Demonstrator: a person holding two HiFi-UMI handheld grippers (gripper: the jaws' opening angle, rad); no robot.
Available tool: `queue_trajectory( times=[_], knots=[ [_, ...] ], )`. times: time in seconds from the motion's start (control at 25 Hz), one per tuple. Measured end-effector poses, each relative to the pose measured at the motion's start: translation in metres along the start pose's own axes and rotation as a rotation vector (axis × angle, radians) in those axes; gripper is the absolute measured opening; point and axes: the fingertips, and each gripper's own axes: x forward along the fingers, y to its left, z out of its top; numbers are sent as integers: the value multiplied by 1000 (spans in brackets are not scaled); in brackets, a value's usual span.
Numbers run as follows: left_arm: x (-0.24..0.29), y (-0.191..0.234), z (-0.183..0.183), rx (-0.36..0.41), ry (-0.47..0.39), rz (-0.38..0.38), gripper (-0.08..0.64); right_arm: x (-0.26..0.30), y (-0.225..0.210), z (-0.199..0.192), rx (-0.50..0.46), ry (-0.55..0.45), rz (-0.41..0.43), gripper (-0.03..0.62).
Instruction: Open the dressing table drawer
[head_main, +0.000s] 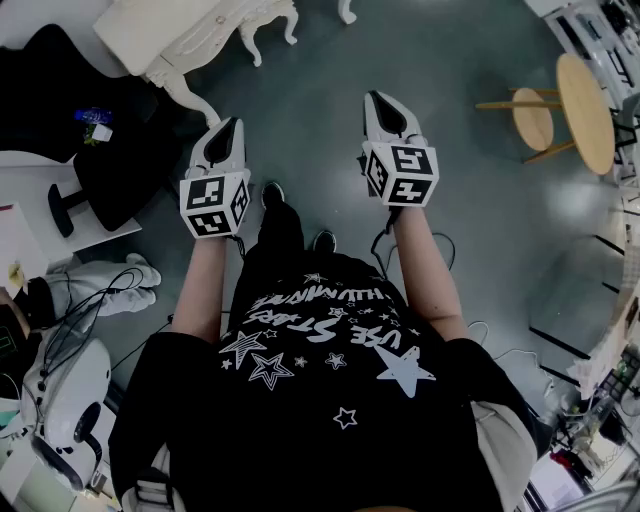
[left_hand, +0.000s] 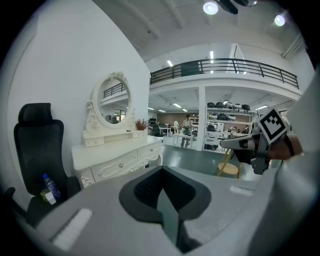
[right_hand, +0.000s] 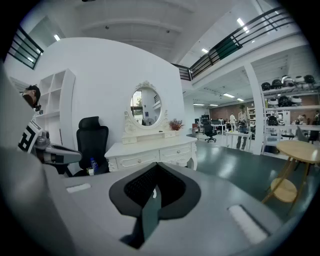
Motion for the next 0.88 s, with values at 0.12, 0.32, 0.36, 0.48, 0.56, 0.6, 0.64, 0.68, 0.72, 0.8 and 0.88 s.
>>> queue_trajectory(
  times=[0.12,0.32,0.36,0.48,0.56,0.6,0.64,0.68,0.72,0.8,0.88],
  knots=[
    [-23,-17,-3,2,-2,-1,1,-28,5,-8,3,6,8,25],
    [-48,-37,-6,-2,-9,7,0,-60,8,-15,-1,8,23,25],
    [-51,-40,-7,-2,-10,9,2,-64,8,-16,1,8,26,25],
    [-61,-48,-7,-2,-13,18,2,-72,8,-17,12,3,34,25],
    [-66,-51,-7,-3,-15,23,2,-76,8,-15,20,-8,35,25],
    [-68,-52,-8,-4,-16,26,2,-77,8,-15,25,-15,38,26],
    [-70,-53,-8,-5,-17,29,0,-77,8,-14,30,-21,40,26],
    [-71,-53,-8,-6,-19,33,1,-77,8,-13,33,-26,41,26],
    [-72,-54,-8,-8,-20,37,1,-76,6,-13,35,-27,41,26],
    [-71,-56,-8,-10,-22,43,2,-74,2,-15,34,-20,42,28],
    [-68,-58,-8,-14,-22,48,2,-69,-1,-17,27,-9,49,34]
  ],
)
